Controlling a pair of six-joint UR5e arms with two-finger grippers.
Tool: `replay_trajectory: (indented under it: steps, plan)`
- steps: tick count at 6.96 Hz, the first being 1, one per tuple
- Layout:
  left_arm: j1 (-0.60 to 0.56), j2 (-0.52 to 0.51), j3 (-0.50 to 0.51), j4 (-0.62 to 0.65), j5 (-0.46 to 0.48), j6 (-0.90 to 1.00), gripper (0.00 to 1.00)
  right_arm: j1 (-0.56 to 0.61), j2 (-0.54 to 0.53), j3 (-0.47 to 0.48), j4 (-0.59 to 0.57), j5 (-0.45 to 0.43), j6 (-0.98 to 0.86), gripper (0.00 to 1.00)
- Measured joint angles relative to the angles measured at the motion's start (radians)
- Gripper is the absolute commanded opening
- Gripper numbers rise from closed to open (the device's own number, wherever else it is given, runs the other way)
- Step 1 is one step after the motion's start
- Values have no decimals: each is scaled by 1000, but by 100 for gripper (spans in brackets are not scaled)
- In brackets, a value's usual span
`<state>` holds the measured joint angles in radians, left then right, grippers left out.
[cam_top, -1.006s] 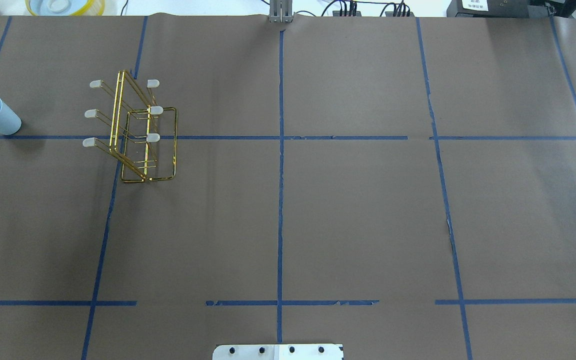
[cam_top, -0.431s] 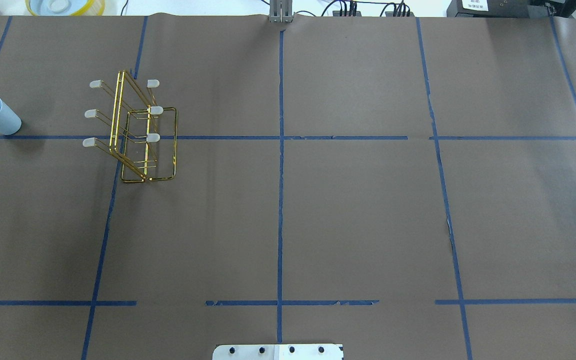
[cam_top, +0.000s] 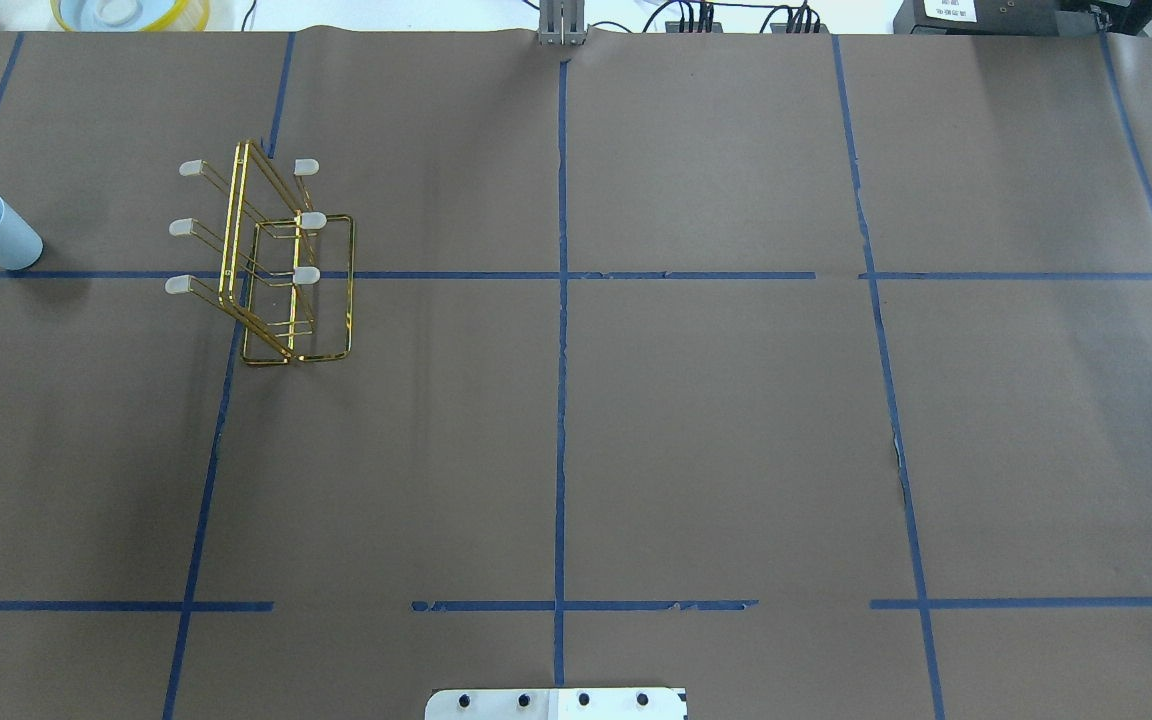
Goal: Hang cup on cup holder
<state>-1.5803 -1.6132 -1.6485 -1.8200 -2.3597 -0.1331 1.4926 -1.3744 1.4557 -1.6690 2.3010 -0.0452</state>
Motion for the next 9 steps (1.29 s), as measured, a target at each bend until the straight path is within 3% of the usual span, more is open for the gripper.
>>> replay_trajectory:
  steps: [2,5,7,9]
  plan:
    - [13,-21,10,-156,100,-281,100,0,0,0,0,0,0,100]
    - [154,-14,21,-549,388,-743,100,0,0,0,0,0,0,100]
    - [310,61,20,-795,656,-896,100,0,0,0,0,0,0,100]
    - [492,138,28,-930,933,-969,100,0,0,0,0,0,0,100]
